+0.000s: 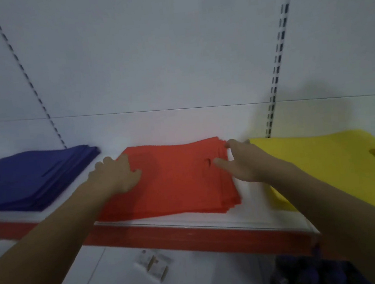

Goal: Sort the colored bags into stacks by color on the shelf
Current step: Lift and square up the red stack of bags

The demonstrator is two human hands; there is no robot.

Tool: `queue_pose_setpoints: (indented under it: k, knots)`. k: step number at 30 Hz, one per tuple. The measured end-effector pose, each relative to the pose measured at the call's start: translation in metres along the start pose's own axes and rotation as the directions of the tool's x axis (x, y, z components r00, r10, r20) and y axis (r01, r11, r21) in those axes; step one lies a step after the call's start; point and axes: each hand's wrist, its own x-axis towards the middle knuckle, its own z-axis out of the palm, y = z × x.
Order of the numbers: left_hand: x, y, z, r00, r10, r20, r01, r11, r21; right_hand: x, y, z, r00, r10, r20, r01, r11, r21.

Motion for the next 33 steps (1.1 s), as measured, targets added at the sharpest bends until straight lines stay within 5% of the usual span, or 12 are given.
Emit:
queue_pose_setpoints:
  k: [4,8,13,19,25,28,33]
  knots:
    - [0.026,-0.028,0.002,0.992,0.054,0.115,-0.027,0.974,-0.225,0.019,-0.023,0.027,0.983,0.172,-0.063,-0.169,0.984,0.049]
    - [0.045,-0.043,-0.001,0.99,0.11,0.084,-0.073,0.93,-0.36,0.027,-0.038,0.047,0.956,0.278,-0.096,-0.253,0.945,0.208]
    - [0.065,-0.064,-0.006,0.968,0.131,0.215,0.067,0.689,-0.722,0.026,-0.05,0.055,0.935,0.332,-0.121,-0.291,0.918,0.27]
    - [0.061,-0.078,-0.01,0.904,0.221,0.366,0.255,0.409,-0.876,0.023,-0.052,0.063,0.926,0.337,-0.171,-0.281,0.917,0.284]
    - [0.044,-0.078,-0.014,0.911,0.381,0.154,0.005,0.363,-0.932,0.025,-0.047,0.064,0.912,0.359,-0.198,-0.263,0.883,0.389]
    - [0.033,-0.083,-0.017,0.897,0.436,-0.069,-0.217,0.298,-0.929,0.028,-0.039,0.06,0.907,0.385,-0.169,-0.262,0.833,0.488]
    - [0.031,-0.097,-0.022,0.839,0.422,-0.344,-0.406,0.065,-0.912,0.026,-0.045,0.047,0.959,0.267,-0.092,-0.057,0.502,0.863]
